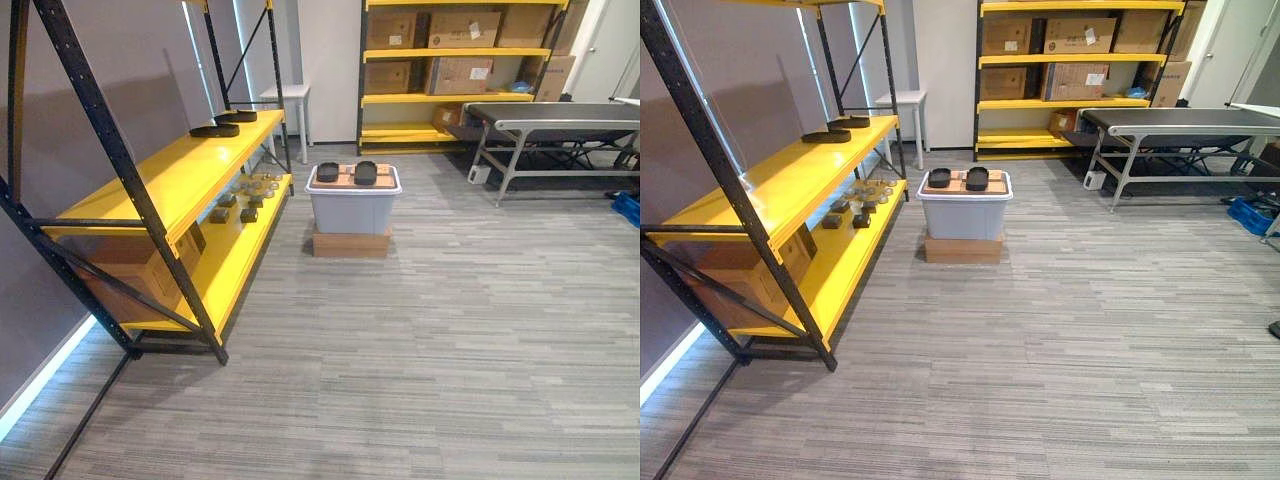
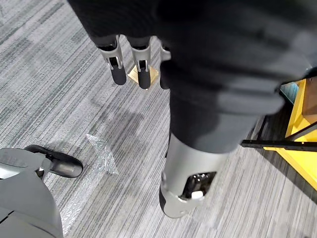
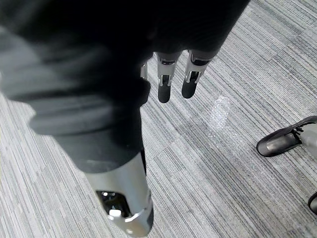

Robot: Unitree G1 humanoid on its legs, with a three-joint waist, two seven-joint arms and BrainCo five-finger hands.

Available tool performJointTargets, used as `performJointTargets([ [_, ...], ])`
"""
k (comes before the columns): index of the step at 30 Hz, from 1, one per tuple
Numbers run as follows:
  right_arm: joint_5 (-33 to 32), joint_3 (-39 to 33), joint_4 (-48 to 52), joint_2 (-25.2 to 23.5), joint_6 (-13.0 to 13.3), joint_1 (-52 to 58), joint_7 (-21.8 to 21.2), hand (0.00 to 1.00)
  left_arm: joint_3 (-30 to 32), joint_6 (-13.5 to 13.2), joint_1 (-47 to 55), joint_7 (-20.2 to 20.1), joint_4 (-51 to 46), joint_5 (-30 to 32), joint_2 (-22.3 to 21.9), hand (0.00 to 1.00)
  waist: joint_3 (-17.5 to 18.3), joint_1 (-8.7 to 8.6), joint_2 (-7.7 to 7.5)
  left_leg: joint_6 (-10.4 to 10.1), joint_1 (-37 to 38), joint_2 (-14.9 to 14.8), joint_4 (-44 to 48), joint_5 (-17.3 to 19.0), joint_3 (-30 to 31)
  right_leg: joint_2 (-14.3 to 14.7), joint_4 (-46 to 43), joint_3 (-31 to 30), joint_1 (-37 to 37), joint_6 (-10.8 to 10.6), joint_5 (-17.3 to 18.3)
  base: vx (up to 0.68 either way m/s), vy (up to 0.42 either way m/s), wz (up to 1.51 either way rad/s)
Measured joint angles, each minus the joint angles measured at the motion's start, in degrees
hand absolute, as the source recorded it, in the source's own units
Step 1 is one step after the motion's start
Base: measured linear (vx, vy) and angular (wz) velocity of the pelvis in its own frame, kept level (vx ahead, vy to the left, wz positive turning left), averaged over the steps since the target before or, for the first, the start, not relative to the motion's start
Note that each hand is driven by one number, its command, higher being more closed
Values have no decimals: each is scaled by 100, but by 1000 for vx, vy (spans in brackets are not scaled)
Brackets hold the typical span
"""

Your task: Walk over and take plastic housings, then place them on the shelf

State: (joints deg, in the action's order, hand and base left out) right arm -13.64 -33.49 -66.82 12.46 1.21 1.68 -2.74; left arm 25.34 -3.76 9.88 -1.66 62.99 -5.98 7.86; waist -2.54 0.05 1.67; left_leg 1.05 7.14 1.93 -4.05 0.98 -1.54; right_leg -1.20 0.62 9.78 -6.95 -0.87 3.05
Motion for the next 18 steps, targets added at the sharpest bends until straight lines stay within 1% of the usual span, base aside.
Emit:
performJointTargets([
  [3, 0, 104, 14, -2, 0, -24, 39, 0, -99, -1, -39, 6, 0, 12, 2, 0, -57, 9, -14, -6, -10, -6, 0, 4, -55, 7, -5, -70, 72, 1, 0, -35, -18, -11],
  [5, 18, 120, 14, -9, 0, -93, 55, 0, -211, -1, -20, 4, 0, 17, -1, 0, -91, 71, -14, -50, -17, -24, -5, 38, -195, 25, -13, -213, 144, 5, -6, -27, 0, -33],
  [7, 70, 215, 24, -8, 0, -131, 74, 0, -213, -1, -18, 3, -2, 17, -12, 0, -120, 76, -26, -37, -60, -23, 35, 87, -260, 26, -24, -303, 207, 5, -6, -17, -4, -24],
  [8, 71, 218, 27, -13, 0, -152, 79, 0, -218, -1, -44, 3, -9, 14, -18, 0, -134, 75, -25, 19, -168, -2, 157, 174, -268, 4, -56, -304, 284, -38, 23, 18, 15, -7],
  [9, 76, 215, 67, -14, 0, -176, 81, 0, -282, -1, -104, 1, -26, 8, -21, 0, -257, 79, -14, 90, -305, 49, 500, 405, -281, -66, -349, -298, 382, -326, 253, 0, 0, 0],
  [10, 82, 218, 80, -13, -1, -192, 87, 0, -350, -1, -101, 1, -83, 7, -21, 0, -348, 89, -12, 88, -334, 54, 675, 530, -276, -117, -695, -288, 505, -503, 441, 46, 44, -6],
  [11, 110, 220, 88, -30, -1, -210, 83, 0, -396, -6, -83, -3, -133, -11, -18, 0, -457, 107, -24, 176, -325, 54, 835, 667, -315, -232, -1777, -247, 912, -605, 709, 18, 65, -22],
  [12, 120, 219, 110, -99, 0, -268, 83, 0, -465, -3, -64, 3, -133, -36, -3, 0, -571, 143, 41, 257, -229, 68, 841, 746, -377, -446, -3182, -8, 1578, -408, 858, 16, 75, -18],
  [13, 121, 225, 109, -130, -1, -276, 83, 0, -515, -1, -64, 3, -134, -43, 8, 0, -651, 120, 2, 315, -144, 86, 830, 787, -365, -524, -3603, 96, 1766, -381, 913, 43, 100, -15],
  [14, 124, 306, 89, -189, -2, -257, 83, 0, -602, 8, -40, 3, -125, -46, 23, 0, -729, 98, -36, 374, -7, 93, 811, 875, -366, -540, -3857, 191, 2062, -391, 937, 84, 77, -4],
  [15, 124, 343, 88, -224, -1, -245, 78, 0, -609, 14, -38, 3, -121, -45, 29, 0, -737, 92, -37, 393, 20, 87, 807, 923, -362, -493, -3813, 194, 2216, -392, 936, 164, 68, -6],
  [16, 123, 419, 87, -289, 0, -219, 77, 0, -611, 16, -90, 2, -119, -45, 42, 0, -751, 66, -43, 405, 35, 56, 797, 998, -335, -323, -3490, 181, 2528, -397, 925, 309, 34, 14],
  [17, 121, 489, 86, -359, 0, -163, 77, 0, -610, 13, -212, 1, -120, -47, 80, 0, -791, -7, -54, 405, 85, 19, 720, 1048, -211, -122, -2743, 175, 2713, -347, 845, 353, 13, 32],
  [18, 120, 493, 82, -396, 0, -140, 75, 0, -607, 13, -289, 2, -118, -39, 108, 0, -816, -78, -85, 395, 132, 15, 670, 1074, -111, -61, -2352, 181, 2769, -284, 745, 451, -31, 73],
])
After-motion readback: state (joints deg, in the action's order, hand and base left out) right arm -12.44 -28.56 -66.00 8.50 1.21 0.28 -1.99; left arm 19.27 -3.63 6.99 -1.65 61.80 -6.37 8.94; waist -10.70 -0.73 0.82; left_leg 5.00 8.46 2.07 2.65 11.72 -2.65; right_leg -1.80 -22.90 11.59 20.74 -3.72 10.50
